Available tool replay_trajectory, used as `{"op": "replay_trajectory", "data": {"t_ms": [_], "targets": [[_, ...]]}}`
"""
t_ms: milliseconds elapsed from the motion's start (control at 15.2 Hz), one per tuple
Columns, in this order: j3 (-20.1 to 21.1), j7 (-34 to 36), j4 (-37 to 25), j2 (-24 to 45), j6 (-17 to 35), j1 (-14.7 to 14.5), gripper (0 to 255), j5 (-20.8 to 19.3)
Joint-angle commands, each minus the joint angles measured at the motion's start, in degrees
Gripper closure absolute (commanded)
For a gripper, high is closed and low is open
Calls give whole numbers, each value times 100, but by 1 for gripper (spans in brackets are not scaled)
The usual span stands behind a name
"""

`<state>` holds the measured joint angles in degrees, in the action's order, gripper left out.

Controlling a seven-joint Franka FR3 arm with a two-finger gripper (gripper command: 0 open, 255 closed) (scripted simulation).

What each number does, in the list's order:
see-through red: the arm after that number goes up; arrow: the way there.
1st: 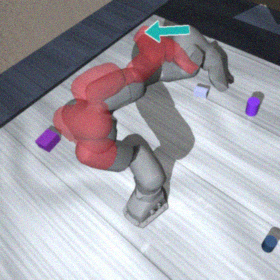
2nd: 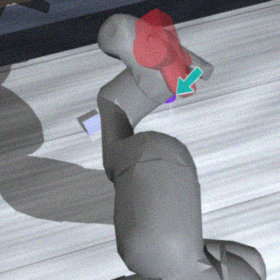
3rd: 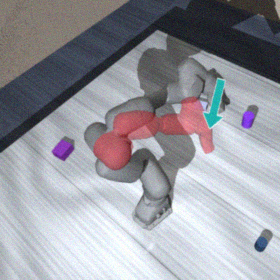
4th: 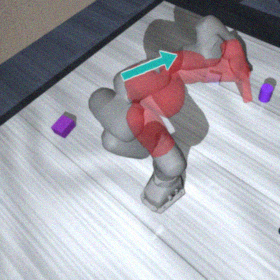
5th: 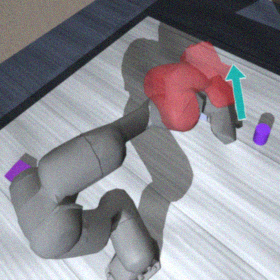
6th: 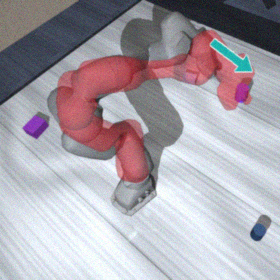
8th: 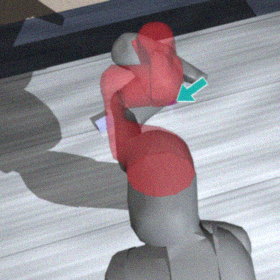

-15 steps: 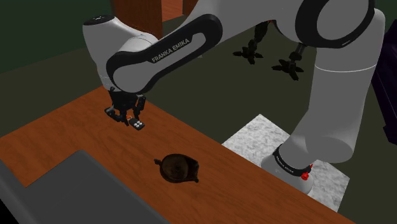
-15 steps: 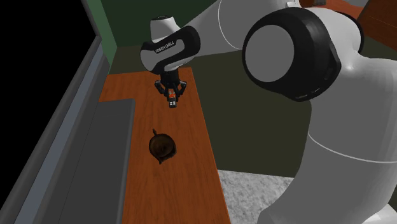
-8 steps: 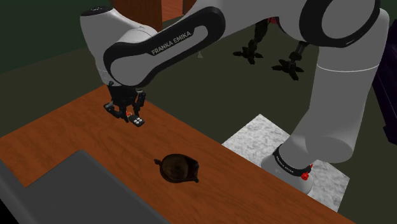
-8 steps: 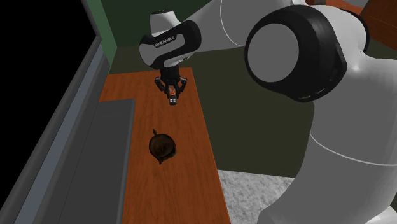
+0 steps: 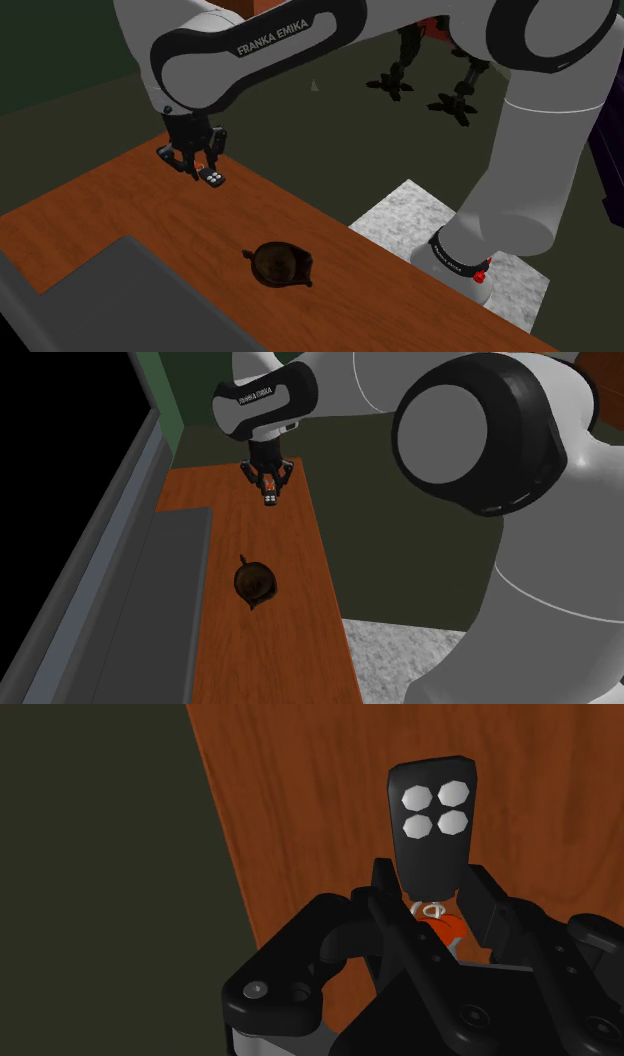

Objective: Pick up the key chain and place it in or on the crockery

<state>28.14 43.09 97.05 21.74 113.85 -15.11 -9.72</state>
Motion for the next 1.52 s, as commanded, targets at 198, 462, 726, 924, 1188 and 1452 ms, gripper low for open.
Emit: {"op": "replay_trajectory", "data": {"t_ms": [198, 462, 726, 924, 1188, 1452], "targets": [[36, -35, -222, -126, -336, 8, 255, 74], [56, -62, -434, -201, -613, 9, 255, 119], [110, -48, -276, -451, -681, 35, 255, 230], [240, 11, 517, -1079, -443, 90, 255, 521], [389, 57, 1428, -1888, -224, 77, 255, 955], [508, 90, 2203, -2672, -111, -41, 255, 1424]]}}
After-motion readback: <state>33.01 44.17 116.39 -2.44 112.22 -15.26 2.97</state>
